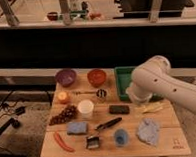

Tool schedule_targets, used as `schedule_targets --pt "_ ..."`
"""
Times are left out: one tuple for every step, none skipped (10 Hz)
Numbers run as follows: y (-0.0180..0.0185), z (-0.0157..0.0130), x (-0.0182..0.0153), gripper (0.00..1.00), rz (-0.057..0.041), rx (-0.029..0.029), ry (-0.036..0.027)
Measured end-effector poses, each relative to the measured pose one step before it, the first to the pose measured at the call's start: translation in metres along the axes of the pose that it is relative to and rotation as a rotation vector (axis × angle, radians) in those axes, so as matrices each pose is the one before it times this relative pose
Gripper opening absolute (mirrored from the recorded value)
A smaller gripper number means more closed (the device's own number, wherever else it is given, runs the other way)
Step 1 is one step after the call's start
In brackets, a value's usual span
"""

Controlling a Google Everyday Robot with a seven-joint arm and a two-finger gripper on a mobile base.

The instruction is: Place fork in table surface

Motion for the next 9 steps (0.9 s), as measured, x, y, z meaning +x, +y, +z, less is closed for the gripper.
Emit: schedule_targets --pt "-0.01019 0.00033 -0.02367 0.8 -0.03971 0.02402 -0.00587" --pt "-0.01336 0.00219 -0.01984 0.8 -0.04124 0.0269 -0.00393" --pt "-0.01197 0.00248 -0.01003 0.8 -0.02497 0.0166 -0.00194" --pt "-0.0244 0.0054 -0.01707 0.8 -0.03898 0.02017 -0.00947" --pt "-0.01373 0.0035 -0.00713 0.8 -0.01723 0.00727 -0.00795" --pt "-0.01677 0.00531 -0.00715 0.8 -0.01633 -0.00416 -0.00732" --pt "-0.00971 0.00347 -0.00517 0.8 -0.00916 -0.00482 -0.00587" --pt "-0.00269 0.00116 -0.00068 0.8 -0.00176 -0.00353 -0.00044" --pt "0.00144 -0.00022 0.00165 0.8 0.00161 -0.00394 0.00303"
